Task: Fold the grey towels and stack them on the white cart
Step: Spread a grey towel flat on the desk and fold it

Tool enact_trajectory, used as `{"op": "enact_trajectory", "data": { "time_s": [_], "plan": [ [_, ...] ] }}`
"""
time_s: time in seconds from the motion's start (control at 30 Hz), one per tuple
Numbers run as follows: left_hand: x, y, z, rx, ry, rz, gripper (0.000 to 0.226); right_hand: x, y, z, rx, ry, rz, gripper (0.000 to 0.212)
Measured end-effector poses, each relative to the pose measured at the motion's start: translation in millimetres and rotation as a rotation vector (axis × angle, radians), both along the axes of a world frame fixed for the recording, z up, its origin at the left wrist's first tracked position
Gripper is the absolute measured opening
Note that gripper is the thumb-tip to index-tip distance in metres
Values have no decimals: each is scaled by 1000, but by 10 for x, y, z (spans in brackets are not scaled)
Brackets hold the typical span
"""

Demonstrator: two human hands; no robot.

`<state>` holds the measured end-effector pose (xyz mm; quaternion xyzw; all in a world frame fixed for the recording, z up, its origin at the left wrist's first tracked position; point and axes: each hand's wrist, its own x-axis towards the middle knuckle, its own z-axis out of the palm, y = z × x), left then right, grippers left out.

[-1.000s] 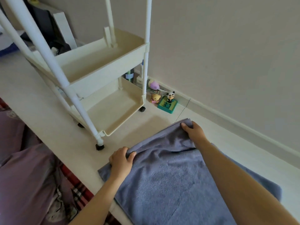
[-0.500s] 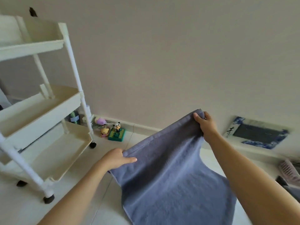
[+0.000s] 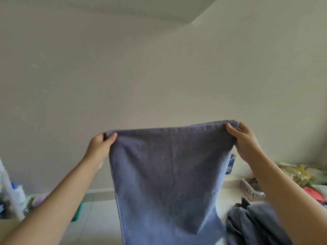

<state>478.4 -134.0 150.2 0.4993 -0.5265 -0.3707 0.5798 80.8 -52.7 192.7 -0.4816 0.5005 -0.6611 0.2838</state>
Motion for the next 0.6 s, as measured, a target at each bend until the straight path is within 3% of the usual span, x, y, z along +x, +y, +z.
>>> {"op": "enact_trajectory", "data": {
  "time_s": [0.07, 0.17, 0.3, 0.47, 0.6],
  "plan": [
    [-147, -68, 223, -115, -41, 76, 19, -91, 98, 196, -50, 62, 9, 22],
    [-272, -115, 498, -196, -76, 168, 23, -204, 183, 412, -70, 224, 46, 24],
    [-283, -152, 686, -229, -141, 217, 29, -273, 235, 567, -17, 471, -14, 13],
    [-177, -98, 728, -286, -228, 273, 30, -307, 225, 585, 41, 555, -115, 12],
    [-93, -224, 699, -195, -337, 290, 32, -174, 37, 539, 70, 637, -212, 19]
  ]
}}
